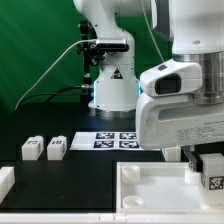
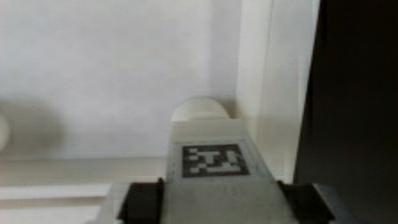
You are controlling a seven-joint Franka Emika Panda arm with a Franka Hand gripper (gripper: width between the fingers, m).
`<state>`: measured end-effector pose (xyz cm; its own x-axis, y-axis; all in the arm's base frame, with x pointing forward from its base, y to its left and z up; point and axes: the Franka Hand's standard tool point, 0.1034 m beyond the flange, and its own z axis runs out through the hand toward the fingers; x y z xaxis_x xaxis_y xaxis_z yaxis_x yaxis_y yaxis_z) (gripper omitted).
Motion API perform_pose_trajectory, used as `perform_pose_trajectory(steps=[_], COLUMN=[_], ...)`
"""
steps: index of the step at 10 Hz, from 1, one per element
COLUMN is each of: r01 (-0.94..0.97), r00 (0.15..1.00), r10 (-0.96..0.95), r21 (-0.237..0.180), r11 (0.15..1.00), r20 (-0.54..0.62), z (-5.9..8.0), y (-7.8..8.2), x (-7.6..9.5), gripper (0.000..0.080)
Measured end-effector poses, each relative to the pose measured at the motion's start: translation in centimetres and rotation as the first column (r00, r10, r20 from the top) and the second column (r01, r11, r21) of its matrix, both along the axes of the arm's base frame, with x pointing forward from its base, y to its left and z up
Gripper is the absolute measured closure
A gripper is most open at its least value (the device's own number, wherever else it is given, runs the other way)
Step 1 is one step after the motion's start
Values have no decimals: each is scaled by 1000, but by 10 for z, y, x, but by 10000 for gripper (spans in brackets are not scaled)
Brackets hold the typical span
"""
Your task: Assemble one leg
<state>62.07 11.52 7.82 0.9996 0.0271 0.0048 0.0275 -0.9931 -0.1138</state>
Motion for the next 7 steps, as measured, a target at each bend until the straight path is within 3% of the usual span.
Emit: perform_pose_trajectory(steps=[2,4,7], r01=[30,234,729], r00=[1000,972,680], r10=[-30,-233,-728], r21=[0,1,-21], r11=[1000,972,684], r20=[-3,-21,-87], z=[0,1,0], y=[0,1,4], x=[0,1,2], gripper=[507,507,506])
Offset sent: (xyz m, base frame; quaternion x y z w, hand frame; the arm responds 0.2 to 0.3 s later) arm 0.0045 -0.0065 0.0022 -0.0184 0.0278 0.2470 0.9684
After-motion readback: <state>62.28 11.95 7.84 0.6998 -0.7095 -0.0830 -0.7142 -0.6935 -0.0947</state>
